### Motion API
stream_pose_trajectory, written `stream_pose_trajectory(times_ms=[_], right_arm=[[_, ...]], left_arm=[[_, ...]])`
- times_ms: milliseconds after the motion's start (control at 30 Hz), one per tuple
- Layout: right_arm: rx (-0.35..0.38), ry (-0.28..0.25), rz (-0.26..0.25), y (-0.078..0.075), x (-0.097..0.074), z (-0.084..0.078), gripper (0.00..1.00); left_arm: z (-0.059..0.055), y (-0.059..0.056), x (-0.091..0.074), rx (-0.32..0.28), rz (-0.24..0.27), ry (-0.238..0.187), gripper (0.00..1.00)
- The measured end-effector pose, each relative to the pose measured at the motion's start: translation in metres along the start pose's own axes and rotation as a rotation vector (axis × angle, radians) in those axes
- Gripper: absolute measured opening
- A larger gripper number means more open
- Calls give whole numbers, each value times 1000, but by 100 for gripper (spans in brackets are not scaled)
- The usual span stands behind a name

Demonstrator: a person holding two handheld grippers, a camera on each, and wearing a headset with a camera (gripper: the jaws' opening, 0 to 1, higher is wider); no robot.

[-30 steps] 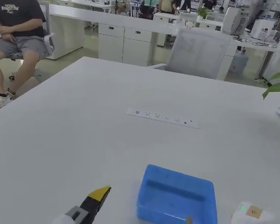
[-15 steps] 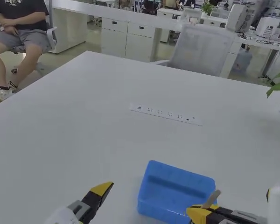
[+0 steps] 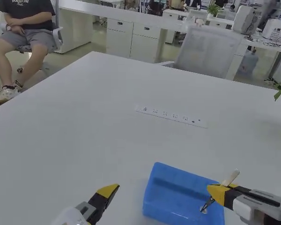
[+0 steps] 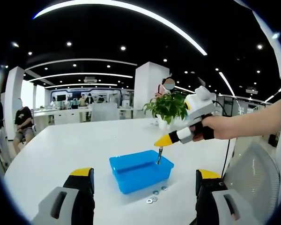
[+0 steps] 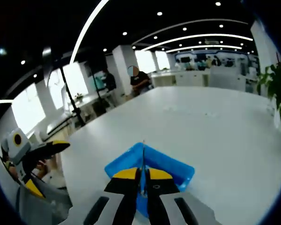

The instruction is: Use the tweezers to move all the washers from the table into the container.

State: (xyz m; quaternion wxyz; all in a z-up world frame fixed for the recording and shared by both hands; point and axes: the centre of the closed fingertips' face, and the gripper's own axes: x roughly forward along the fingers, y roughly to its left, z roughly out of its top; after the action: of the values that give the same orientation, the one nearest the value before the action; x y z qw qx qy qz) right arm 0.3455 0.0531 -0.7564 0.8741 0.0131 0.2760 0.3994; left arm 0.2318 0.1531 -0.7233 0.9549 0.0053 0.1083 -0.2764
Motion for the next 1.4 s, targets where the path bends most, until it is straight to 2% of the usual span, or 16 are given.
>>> stream_pose_trajectory(times_ms=[300, 400, 1100, 1200, 1267, 1400], right_arm=[[-46, 44, -51, -28, 19, -21, 3], [-51, 46, -54, -31, 23, -25, 3], [-64, 38, -56, -29, 28, -30, 3], [-71, 30, -58, -30, 28, -29, 3], [-69, 16, -58, -27, 25, -26, 4], [-70, -7, -47, -23, 20, -19, 3]], left_arm=[[-4, 1, 0, 7, 2, 17, 90], [-6, 1, 0, 10, 3, 28, 89], [-12, 2, 1, 35, 6, 63, 88], [-9, 1, 0, 25, 2, 47, 88], [-5, 0, -1, 14, -2, 21, 88], [-7, 1, 0, 8, 1, 31, 88]])
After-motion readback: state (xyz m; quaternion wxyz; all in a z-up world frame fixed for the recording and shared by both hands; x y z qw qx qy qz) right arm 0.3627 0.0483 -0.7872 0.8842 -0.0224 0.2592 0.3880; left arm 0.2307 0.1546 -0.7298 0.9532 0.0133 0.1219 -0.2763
